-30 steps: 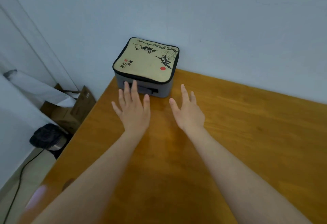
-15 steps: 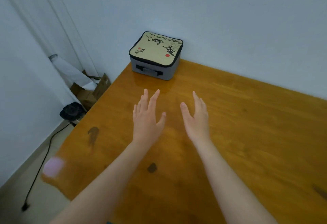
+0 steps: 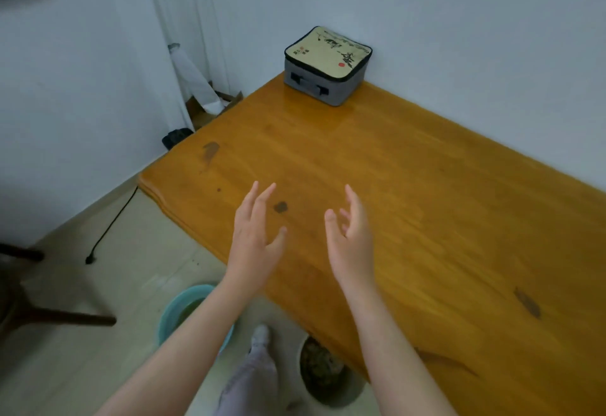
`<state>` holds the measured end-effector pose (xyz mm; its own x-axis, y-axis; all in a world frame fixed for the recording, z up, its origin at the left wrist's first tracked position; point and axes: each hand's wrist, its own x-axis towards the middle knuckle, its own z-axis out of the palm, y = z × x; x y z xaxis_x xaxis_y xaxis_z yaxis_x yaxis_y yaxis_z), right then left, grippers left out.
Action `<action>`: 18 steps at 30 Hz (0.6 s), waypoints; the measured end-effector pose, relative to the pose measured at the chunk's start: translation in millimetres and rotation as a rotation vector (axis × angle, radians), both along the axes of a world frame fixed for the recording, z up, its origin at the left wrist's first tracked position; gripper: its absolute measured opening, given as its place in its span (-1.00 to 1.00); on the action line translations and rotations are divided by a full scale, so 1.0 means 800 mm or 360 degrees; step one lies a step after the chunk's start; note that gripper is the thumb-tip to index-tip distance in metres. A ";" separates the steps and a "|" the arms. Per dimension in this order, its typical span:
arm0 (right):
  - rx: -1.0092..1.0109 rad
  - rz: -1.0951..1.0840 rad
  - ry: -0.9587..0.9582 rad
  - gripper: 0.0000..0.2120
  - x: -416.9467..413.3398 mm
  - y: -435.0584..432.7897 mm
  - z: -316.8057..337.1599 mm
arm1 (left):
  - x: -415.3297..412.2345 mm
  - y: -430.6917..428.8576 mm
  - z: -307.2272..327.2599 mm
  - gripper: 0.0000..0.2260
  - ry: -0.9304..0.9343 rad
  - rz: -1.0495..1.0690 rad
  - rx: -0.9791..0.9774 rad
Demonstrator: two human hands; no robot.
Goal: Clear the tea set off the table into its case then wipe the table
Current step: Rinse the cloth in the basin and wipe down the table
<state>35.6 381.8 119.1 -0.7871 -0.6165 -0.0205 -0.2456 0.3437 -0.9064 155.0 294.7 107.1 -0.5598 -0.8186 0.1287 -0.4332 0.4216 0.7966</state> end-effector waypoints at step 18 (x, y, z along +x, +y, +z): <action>0.0041 0.0970 0.0032 -0.46 0.296 -0.023 -0.097 | 0.307 0.047 -0.100 -0.47 -0.0135 0.0868 0.0322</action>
